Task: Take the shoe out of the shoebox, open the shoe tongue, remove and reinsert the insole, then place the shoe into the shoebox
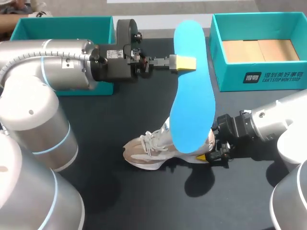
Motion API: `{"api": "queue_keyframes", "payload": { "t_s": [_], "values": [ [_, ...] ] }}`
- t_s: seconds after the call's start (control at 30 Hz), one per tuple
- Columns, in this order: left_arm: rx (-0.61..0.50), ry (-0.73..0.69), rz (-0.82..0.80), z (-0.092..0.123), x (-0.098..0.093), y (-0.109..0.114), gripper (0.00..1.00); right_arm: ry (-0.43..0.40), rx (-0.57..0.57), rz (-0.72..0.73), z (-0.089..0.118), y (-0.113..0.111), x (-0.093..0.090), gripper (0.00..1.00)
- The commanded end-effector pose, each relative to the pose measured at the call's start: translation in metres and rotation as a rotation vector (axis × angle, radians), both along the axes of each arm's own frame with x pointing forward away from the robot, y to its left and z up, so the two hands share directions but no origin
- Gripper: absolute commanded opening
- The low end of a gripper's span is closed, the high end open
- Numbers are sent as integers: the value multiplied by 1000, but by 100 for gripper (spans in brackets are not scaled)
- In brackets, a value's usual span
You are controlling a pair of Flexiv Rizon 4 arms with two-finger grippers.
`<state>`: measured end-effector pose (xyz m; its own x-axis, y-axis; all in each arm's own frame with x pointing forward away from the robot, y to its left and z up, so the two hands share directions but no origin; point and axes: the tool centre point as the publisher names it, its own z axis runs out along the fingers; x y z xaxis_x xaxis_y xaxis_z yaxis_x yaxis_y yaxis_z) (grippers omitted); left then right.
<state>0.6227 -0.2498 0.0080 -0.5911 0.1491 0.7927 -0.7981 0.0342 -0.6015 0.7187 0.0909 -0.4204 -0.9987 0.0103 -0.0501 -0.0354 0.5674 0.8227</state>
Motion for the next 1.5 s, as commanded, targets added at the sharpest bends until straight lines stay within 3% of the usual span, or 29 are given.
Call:
{"api": "queue_keyframes", "payload": {
  "t_s": [0.03, 0.67, 0.7, 0.73, 0.77, 0.9, 1.1, 1.5],
  "values": [
    [-1, 0, 2, -1, -1, -1, 0, -1, -2, -2, 0, 1, -1, 0],
    [-1, 0, 2, -1, -1, -1, 0, -1, -2, -2, 0, 1, -1, 0],
    [-1, 0, 2, -1, -1, -1, 0, -1, -2, -2, 0, 1, -1, 11],
    [-1, 0, 2, -1, -1, -1, 0, -1, -2, -2, 0, 1, -1, 48],
    [-1, 0, 2, -1, -1, -1, 0, -1, -2, -2, 0, 1, -1, 100],
    [-1, 0, 2, -1, -1, -1, 0, -1, -2, -2, 0, 1, -1, 100],
    [-1, 0, 2, -1, -1, -1, 0, -29, -19, -22, 16, -3, -3, 100],
    [-1, 0, 2, -1, -1, -1, 0, 12, -131, -41, 38, -10, -3, 100]
  ]
}}
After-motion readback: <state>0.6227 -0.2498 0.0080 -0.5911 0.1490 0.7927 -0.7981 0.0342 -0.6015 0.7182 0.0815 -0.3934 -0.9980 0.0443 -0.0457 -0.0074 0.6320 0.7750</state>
